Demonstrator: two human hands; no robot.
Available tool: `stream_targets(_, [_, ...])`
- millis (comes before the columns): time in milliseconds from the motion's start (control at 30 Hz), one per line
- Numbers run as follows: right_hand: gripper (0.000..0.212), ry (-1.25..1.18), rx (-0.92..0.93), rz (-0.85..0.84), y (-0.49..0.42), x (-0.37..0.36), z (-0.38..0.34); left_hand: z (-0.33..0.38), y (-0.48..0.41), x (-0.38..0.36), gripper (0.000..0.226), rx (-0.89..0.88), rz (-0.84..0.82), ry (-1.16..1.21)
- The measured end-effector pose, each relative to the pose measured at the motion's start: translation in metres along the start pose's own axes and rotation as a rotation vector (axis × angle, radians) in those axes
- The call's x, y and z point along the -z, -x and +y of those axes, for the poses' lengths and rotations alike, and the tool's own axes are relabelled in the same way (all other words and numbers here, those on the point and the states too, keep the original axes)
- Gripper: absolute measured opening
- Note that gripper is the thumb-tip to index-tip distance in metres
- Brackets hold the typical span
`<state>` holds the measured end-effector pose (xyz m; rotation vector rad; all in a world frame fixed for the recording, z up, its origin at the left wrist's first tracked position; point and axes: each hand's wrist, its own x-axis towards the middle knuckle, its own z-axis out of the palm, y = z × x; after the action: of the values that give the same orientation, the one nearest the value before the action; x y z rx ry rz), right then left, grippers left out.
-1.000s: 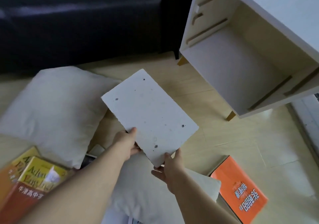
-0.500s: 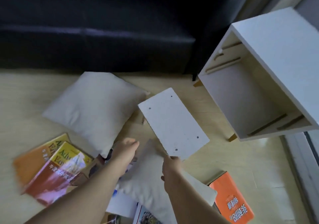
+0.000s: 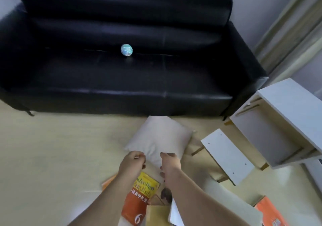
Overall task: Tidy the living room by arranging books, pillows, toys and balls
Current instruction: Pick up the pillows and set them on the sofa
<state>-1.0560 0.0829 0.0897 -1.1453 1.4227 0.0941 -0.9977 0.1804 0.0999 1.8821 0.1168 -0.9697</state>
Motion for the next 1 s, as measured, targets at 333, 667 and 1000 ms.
stream_targets(333, [0.031,-0.028,0.06,-0.059,0.074,-0.082,-0.096,0.081,0.005,0.12,0.014,-0.003,0.041,0.05])
stream_targets(667, [0.013,-0.285,-0.011,-0.061,0.012,-0.188,-0.2,0.181,-0.123,0.182,0.015,-0.041,0.063,-0.12])
stream_targets(1000, [0.011,-0.473,-0.137,0.125,-0.062,-0.225,-0.312,0.298,-0.27,0.175,0.017,-0.031,-0.17,-0.451])
